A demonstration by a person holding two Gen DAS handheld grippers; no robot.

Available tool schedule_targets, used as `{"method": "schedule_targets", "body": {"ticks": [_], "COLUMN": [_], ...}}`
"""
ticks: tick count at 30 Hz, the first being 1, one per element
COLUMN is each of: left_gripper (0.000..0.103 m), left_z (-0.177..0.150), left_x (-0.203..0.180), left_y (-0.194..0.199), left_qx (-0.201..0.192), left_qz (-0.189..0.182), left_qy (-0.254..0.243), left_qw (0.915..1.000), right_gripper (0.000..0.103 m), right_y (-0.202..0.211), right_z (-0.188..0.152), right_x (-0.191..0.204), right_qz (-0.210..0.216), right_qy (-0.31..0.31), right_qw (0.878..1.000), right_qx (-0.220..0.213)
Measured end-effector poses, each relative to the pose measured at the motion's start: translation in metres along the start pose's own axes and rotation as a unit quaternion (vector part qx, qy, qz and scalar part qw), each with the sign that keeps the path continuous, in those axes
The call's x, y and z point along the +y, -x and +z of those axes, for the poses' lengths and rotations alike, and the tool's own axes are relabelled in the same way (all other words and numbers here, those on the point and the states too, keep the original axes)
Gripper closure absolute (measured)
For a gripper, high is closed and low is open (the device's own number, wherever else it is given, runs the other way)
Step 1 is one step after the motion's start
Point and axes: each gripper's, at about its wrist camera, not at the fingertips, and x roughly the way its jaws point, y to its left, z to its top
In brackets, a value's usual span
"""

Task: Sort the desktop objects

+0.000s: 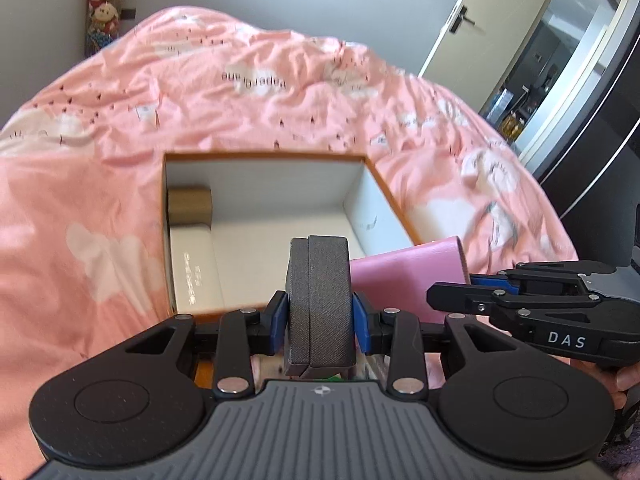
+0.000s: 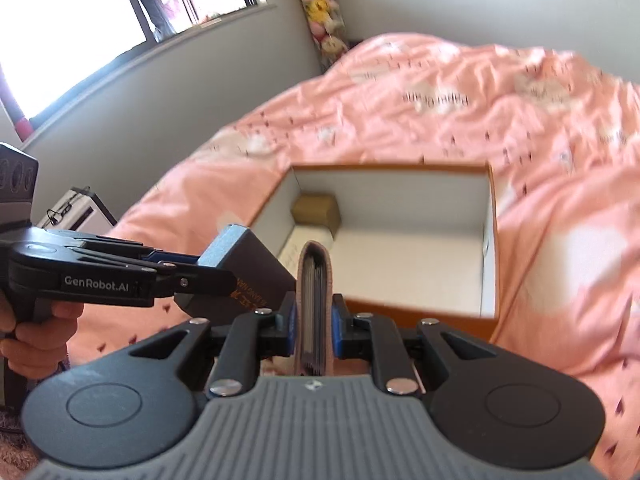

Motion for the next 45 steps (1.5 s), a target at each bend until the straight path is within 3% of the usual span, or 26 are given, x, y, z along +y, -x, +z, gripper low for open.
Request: {"method": "schedule_targets", "body": {"ticks": [6, 12, 18, 25, 32, 45], "left_gripper": [0.064, 0.064, 0.064, 0.064, 0.064, 0.063], "left_z": [0.032, 0.041, 0.034, 0.023, 0.017, 0.011], "left_x": [0.01, 0.028, 0.046, 0.058, 0.059, 0.065], "left_y": [-0.005, -0.056, -0.105, -0.134, -0.146, -0.156], "left_qx": [-0.036, 0.003, 0.056, 0.093, 0.113, 0.125], "left_qz": [0.015, 0.032, 0.055, 0.069, 0.084, 0.066], "left_qy": [0.011, 0.037, 0.056, 0.061, 0.054, 0.055], "left_qw": [0.9992, 0.9988, 0.9954, 0.9913, 0.9885, 0.9884], "right_gripper": [0.085, 0.085, 0.085, 0.085, 0.085, 0.073], "right_y": [-0.012, -0.063, -0.121, -0.163, -0.181, -0.194], "right_z": [0.035, 0.041, 0.031, 0.024, 0.022, 0.023], "right_x": [-0.01, -0.034, -0.054, -0.062, -0.06, -0.074], "right_qz": [-0.024, -0.025, -0.026, -0.002, 0.008, 0.054], "right_qy": [0.003, -0.036, -0.072, -0.104, -0.122, -0.201], "right_qw": [0.999, 0.999, 0.993, 0.983, 0.975, 0.959], "right_qx": [-0.024, 0.016, 0.088, 0.153, 0.184, 0.193]}}
